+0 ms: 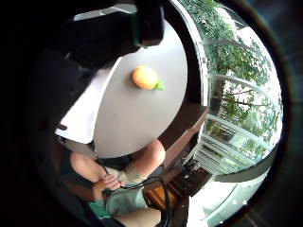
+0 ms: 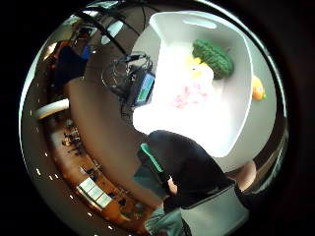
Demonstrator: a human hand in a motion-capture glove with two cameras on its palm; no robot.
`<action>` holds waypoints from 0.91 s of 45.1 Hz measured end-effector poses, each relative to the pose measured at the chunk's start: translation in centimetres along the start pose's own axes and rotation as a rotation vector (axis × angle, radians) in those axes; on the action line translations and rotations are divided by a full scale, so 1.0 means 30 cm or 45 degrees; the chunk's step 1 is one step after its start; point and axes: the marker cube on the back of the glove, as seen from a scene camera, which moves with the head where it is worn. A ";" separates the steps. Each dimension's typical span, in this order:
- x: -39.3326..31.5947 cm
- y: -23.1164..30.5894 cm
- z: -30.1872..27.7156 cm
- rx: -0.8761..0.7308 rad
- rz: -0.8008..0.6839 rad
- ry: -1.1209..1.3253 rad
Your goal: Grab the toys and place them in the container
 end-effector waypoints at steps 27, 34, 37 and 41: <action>0.655 0.023 -0.006 -0.007 0.231 -0.085; 0.695 -0.094 0.178 -0.136 0.155 0.026; 0.693 -0.148 0.279 -0.181 0.140 0.049; 0.684 -0.223 0.439 -0.218 0.117 0.014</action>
